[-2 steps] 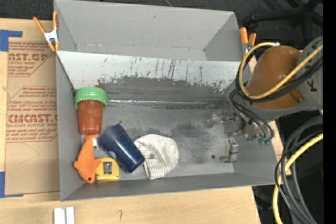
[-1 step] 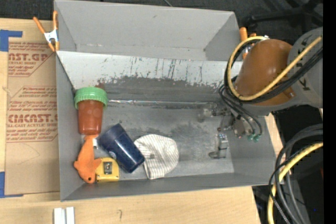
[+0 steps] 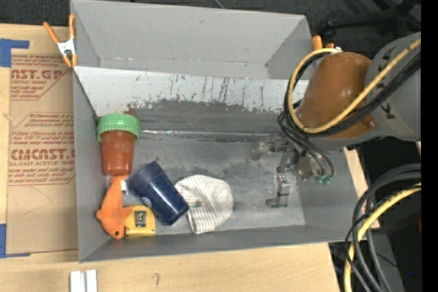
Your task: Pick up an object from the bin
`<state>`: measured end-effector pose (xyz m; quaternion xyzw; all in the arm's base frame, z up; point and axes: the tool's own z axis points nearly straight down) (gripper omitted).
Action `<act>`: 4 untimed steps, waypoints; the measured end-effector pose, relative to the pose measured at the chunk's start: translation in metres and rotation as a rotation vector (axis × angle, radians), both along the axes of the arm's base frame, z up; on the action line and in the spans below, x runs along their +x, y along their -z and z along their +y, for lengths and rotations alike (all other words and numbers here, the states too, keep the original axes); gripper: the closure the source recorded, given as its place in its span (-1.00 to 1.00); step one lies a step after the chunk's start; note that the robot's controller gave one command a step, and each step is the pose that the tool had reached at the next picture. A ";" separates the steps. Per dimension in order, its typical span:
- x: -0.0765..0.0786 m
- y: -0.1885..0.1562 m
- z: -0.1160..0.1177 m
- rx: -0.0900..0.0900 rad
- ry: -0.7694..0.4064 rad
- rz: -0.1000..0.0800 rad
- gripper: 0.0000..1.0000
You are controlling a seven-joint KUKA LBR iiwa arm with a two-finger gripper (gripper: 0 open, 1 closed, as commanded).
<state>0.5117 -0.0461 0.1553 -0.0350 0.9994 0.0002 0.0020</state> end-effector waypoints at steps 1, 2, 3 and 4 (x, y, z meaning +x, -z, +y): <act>0.005 0.033 0.006 0.003 -0.053 0.002 -1.00; 0.006 0.065 0.018 -0.002 -0.080 0.003 -1.00; 0.024 0.085 0.073 0.000 -0.217 0.002 1.00; 0.024 0.085 0.073 0.000 -0.217 0.002 1.00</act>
Offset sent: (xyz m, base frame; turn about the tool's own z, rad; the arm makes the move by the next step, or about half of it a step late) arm 0.0072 0.0405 -0.0853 -0.1612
